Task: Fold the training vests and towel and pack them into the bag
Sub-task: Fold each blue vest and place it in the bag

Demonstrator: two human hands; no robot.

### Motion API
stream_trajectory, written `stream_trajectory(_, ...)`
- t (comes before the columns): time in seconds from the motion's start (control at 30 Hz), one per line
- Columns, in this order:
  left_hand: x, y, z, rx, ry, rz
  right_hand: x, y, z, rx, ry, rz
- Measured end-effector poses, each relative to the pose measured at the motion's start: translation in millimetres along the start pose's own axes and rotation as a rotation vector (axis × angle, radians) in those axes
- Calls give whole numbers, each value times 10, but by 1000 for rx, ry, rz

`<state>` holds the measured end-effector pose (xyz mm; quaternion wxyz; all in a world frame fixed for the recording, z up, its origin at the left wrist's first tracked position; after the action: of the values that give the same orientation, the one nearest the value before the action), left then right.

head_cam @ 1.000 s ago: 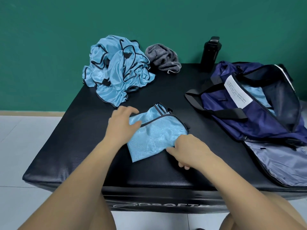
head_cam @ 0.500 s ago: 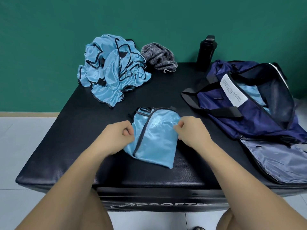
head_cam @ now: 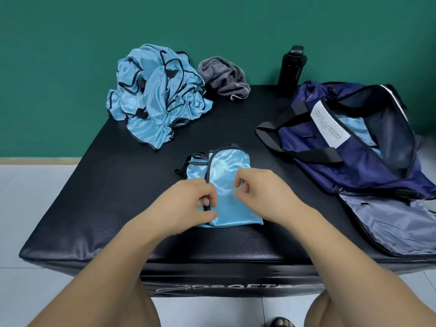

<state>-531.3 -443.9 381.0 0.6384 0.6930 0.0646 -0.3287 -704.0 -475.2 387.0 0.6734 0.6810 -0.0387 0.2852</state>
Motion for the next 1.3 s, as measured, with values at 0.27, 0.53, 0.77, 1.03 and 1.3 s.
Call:
stream_trajectory(0.27,-113,-259,-2,119,-60,177,148,-346,-122,269,118,-33)
stream_trajectory(0.53,-180,-287,25,82,-93,325,237,-387,-187,282,180,-127)
stream_trajectory(0.77,-135,-115,60,-24,-19,73,229,-345,-135,220,202,-193)
stream_trajectory(1.03,43,89,43,-132,90,-140,-48,148,5,-39,74,81)
stream_trajectory(1.3,122,155,57,-178,121,-108,-227,339,68,-113,-28,350)
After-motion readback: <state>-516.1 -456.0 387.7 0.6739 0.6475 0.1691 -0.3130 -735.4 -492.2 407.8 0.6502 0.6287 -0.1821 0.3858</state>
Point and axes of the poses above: each hand's wrist, its own z-axis towards the middle knuckle, its own y-axis out of the back of the hand, x = y × z, the point moved 9 cm from there along z, towards the middle knuckle, and after that the axes turned 3 degrees about -x, right-handed, at the moved point
